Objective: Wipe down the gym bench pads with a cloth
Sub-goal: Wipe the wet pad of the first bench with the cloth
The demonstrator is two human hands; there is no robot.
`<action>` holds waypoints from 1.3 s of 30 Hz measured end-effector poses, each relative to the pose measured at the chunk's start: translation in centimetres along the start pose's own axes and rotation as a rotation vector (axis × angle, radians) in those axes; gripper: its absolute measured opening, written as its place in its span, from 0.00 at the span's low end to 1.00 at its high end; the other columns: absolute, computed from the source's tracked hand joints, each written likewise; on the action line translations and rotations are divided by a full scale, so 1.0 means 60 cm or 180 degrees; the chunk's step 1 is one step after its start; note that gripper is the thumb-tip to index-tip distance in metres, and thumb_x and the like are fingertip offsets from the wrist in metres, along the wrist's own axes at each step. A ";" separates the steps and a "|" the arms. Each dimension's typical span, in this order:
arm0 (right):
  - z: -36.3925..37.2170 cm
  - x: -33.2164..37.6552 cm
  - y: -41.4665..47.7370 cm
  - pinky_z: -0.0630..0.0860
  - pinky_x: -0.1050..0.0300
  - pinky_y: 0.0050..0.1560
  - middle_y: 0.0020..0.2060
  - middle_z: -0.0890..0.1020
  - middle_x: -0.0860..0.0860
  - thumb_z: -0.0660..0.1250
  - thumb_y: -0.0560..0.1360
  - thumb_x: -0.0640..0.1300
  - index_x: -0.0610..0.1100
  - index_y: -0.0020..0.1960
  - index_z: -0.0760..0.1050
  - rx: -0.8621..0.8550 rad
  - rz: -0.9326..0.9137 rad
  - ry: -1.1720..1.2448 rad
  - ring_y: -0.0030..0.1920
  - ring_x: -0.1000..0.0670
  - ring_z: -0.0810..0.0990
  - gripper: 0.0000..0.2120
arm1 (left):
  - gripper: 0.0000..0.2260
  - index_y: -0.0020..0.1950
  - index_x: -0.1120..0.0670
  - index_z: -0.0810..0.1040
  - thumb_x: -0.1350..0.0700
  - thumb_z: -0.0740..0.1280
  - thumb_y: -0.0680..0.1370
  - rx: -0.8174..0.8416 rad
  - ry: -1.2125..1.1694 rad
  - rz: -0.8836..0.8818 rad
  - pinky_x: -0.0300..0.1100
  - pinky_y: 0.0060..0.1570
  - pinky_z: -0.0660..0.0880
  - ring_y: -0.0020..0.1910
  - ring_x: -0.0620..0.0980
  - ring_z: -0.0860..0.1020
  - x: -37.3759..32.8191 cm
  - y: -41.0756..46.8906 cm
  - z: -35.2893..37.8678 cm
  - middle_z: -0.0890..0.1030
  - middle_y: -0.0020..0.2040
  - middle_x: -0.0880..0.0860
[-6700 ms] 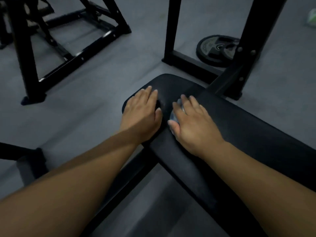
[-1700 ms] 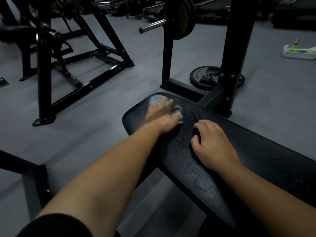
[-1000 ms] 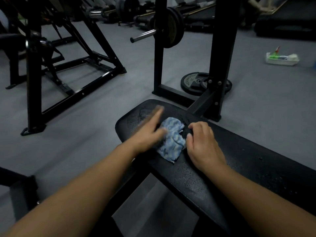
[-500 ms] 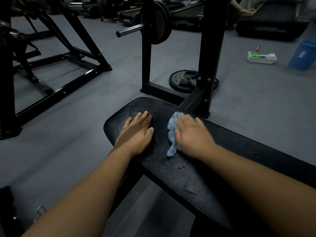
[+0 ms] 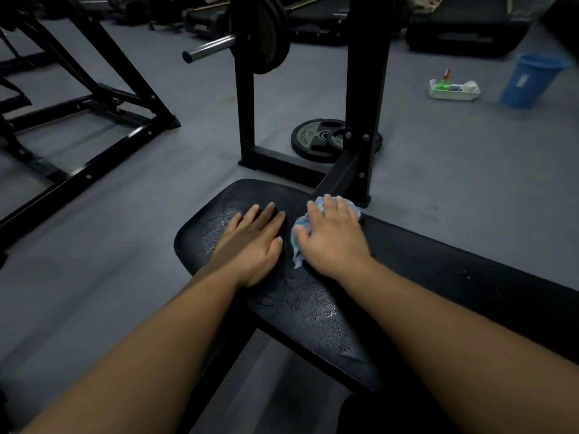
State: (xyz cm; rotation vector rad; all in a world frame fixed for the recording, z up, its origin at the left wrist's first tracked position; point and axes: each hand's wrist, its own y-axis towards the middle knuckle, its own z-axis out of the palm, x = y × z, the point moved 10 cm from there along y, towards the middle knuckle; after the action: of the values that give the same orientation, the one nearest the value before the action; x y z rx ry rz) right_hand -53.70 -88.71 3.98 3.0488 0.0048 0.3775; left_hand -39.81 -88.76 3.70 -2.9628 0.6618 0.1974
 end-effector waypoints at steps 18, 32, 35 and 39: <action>-0.032 -0.072 -0.197 0.40 0.53 0.77 0.80 0.46 0.52 0.44 0.80 0.61 0.53 0.81 0.48 0.0342 -0.0024 -0.0288 0.80 0.51 0.42 0.31 | 0.25 0.82 0.46 0.52 0.46 0.47 0.84 -0.0130 -0.0122 0.0413 0.57 0.78 0.44 0.81 0.47 0.45 -0.084 0.066 0.020 0.48 0.83 0.48; -0.054 -0.091 -0.228 0.56 0.52 0.76 0.75 0.66 0.50 0.54 0.80 0.48 0.49 0.79 0.58 -0.0312 0.1121 0.0357 0.77 0.49 0.59 0.27 | 0.25 0.81 0.47 0.53 0.46 0.48 0.83 -0.0251 -0.0149 0.0494 0.57 0.78 0.44 0.81 0.48 0.47 -0.079 0.066 0.022 0.50 0.83 0.50; -0.043 -0.088 -0.170 0.50 0.46 0.78 0.79 0.58 0.45 0.51 0.79 0.53 0.45 0.79 0.56 -0.0382 0.1537 0.0295 0.79 0.45 0.52 0.30 | 0.26 0.81 0.47 0.54 0.45 0.48 0.83 -0.0183 -0.0120 0.0595 0.57 0.78 0.44 0.81 0.47 0.47 -0.086 0.064 0.021 0.51 0.82 0.48; -0.032 0.003 -0.253 0.41 0.53 0.77 0.80 0.54 0.51 0.41 0.81 0.60 0.50 0.79 0.57 -0.0143 0.0534 0.0304 0.80 0.49 0.46 0.30 | 0.34 0.80 0.46 0.59 0.38 0.43 0.76 -0.0121 -0.0191 0.1317 0.53 0.78 0.47 0.80 0.45 0.51 -0.129 0.040 0.008 0.55 0.81 0.44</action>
State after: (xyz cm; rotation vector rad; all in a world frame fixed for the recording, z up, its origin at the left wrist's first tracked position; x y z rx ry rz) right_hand -53.94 -73.42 4.81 2.9921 -0.2519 0.5264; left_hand -47.83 -87.67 4.23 -2.8037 1.2678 0.3303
